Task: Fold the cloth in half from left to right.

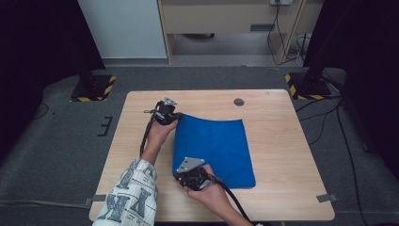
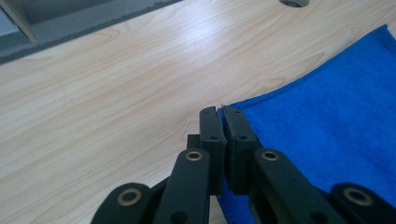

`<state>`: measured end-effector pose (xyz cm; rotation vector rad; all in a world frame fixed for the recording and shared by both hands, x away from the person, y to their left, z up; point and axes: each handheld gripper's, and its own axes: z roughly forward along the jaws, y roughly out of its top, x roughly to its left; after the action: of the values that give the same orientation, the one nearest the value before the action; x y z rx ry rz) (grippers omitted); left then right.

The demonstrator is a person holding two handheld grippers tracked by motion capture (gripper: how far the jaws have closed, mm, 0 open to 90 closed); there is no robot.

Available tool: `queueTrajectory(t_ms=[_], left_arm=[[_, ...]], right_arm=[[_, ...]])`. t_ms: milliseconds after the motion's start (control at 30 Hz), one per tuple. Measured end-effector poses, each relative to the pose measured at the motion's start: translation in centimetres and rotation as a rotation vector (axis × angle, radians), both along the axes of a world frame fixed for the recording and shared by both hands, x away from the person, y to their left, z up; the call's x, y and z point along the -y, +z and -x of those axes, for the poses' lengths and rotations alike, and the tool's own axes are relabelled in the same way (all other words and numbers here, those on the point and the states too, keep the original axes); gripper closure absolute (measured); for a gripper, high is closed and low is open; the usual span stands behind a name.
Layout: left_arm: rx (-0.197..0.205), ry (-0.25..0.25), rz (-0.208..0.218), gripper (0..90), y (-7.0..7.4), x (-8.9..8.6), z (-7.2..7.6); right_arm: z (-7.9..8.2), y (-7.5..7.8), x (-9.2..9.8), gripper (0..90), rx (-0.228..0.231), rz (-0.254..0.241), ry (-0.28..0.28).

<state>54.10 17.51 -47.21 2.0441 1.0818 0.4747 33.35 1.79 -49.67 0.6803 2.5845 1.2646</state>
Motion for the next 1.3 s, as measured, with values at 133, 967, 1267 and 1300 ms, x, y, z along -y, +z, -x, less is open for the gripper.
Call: queueTrajectory(t_ms=[133, 967, 1267, 1300], left_arm=[[-0.009, 0.005, 0.006, 87.4, 0.4, 0.0, 0.1], [-0.002, 0.042, 0.005, 87.8, 2.2, -1.9, 0.0], [-0.001, 0.05, 0.009, 87.9, 2.3, -2.8, 0.2], [0.0, 0.05, 0.011, 87.9, 2.4, -2.9, 0.2]], right_arm=[[0.1, 0.6, 0.1, 85.8, 0.012, -0.008, 0.003], [1.1, 1.6, -1.3, 86.0, 0.041, -0.017, -0.015], [1.2, 2.0, -1.9, 86.9, 0.049, -0.022, -0.007], [1.3, 2.1, -2.0, 86.9, 0.05, -0.022, -0.006]])
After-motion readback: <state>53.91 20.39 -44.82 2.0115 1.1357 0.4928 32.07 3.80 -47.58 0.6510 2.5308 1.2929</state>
